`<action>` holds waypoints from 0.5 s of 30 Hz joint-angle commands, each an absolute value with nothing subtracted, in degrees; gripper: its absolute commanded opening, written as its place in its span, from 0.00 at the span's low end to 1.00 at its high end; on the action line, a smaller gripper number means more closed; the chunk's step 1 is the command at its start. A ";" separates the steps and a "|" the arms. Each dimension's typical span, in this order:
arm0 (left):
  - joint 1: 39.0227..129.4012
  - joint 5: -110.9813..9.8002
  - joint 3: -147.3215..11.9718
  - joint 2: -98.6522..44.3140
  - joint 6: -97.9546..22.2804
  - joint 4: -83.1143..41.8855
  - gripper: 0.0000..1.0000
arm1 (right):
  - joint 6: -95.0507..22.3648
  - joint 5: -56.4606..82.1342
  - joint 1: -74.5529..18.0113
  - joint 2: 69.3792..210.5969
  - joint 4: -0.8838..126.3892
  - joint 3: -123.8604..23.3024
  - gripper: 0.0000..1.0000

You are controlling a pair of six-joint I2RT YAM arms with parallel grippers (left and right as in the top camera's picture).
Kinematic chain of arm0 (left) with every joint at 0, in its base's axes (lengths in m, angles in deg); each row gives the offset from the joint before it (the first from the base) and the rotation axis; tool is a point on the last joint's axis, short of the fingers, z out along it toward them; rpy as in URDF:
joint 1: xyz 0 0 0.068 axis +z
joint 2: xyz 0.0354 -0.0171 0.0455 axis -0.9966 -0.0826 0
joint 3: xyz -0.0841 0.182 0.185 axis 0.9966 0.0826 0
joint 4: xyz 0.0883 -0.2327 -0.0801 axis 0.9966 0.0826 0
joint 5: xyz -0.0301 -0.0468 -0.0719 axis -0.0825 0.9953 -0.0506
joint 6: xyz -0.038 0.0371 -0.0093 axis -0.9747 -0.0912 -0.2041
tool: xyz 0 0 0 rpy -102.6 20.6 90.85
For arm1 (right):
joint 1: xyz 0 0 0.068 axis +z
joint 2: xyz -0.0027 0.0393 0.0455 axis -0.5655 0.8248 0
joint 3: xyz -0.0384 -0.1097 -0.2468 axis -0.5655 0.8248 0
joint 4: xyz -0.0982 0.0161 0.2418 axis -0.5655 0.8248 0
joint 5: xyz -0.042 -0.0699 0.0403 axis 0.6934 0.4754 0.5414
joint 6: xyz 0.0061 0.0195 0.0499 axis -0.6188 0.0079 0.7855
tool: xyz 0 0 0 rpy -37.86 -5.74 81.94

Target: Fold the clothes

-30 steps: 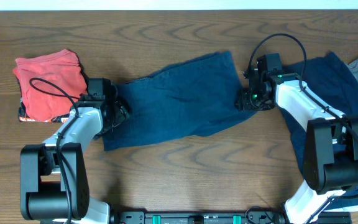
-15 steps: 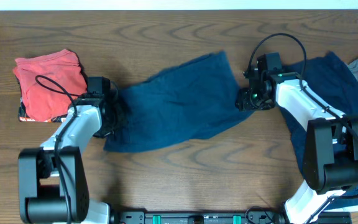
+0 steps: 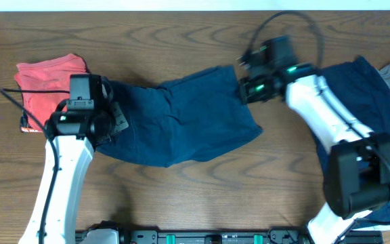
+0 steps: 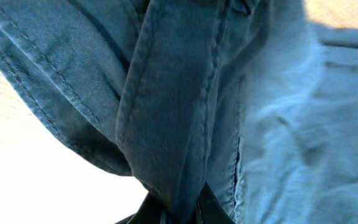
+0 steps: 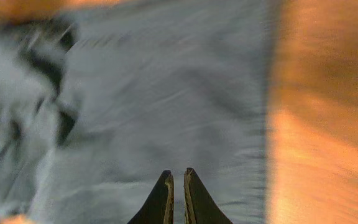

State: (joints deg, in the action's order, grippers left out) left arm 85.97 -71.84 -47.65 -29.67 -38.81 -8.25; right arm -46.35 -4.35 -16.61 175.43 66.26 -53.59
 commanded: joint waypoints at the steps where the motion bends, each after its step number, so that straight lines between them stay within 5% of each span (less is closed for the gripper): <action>1: 86.21 -67.57 -49.03 -27.18 -38.07 -7.75 0.06 | -46.20 -7.39 -9.55 176.04 63.79 -50.22 0.07; 15: 86.21 -51.71 -54.01 -24.58 -40.60 -7.12 0.06 | -34.79 -1.93 10.89 187.73 43.62 -44.00 0.03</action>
